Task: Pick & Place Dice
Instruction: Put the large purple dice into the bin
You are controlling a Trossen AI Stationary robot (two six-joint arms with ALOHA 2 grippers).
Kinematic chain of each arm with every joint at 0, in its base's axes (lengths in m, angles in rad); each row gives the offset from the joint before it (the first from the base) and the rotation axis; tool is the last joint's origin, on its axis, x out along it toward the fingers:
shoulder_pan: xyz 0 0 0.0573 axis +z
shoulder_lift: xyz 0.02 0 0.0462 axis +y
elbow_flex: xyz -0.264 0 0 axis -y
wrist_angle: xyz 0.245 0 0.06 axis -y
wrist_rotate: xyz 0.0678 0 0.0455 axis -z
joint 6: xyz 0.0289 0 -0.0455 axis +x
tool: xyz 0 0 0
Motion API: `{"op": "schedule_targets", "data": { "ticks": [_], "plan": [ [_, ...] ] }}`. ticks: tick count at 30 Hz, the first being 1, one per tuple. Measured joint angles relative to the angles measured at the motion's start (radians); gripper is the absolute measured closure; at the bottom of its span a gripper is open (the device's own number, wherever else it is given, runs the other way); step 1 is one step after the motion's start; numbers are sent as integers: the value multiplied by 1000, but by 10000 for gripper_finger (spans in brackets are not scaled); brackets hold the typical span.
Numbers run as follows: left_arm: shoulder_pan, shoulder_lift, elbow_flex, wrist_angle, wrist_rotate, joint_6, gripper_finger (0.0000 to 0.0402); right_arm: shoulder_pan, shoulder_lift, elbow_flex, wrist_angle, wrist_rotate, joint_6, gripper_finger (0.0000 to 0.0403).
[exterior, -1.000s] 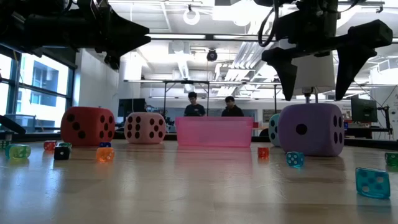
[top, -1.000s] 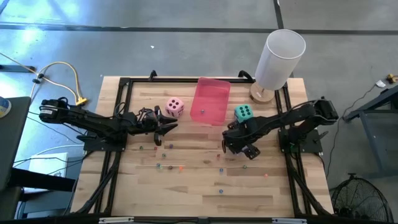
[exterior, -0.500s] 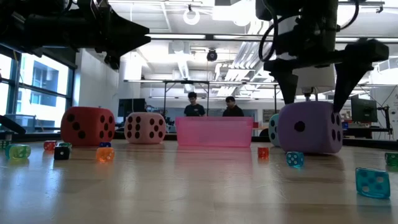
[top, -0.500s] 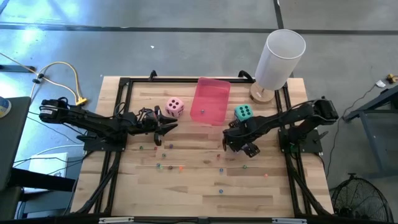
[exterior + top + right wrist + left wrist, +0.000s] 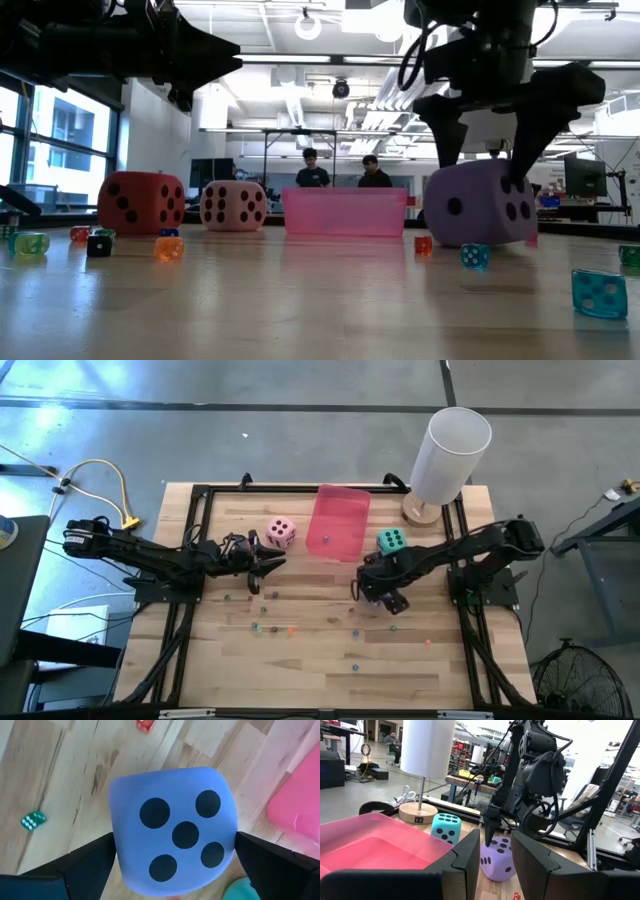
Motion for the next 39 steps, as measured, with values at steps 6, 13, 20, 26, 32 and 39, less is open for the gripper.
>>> {"op": "schedule_targets", "data": {
  "ticks": [6, 13, 20, 26, 32, 39],
  "plan": [
    [0, 0, 0, 0, 0, -2, 294, -11, 65, 2, 15, -51, 116, 9],
    [0, 0, 0, -6, 7, -3, 294, -11, 148, -4, 107, -111, 270, 9],
    [0, 0, 0, -22, 8, -4, 294, -20, 170, -1, 127, -138, 297, 9],
    [0, 0, 0, -42, 8, -4, 294, -26, 144, -4, 142, -203, 301, 16],
    [0, 0, 0, -66, 26, -4, 294, -33, 121, 16, 176, -207, 316, 23],
    [-1, 0, 0, -69, 51, -4, 294, -52, 49, 129, 181, -175, 295, 12]
  ]
}}
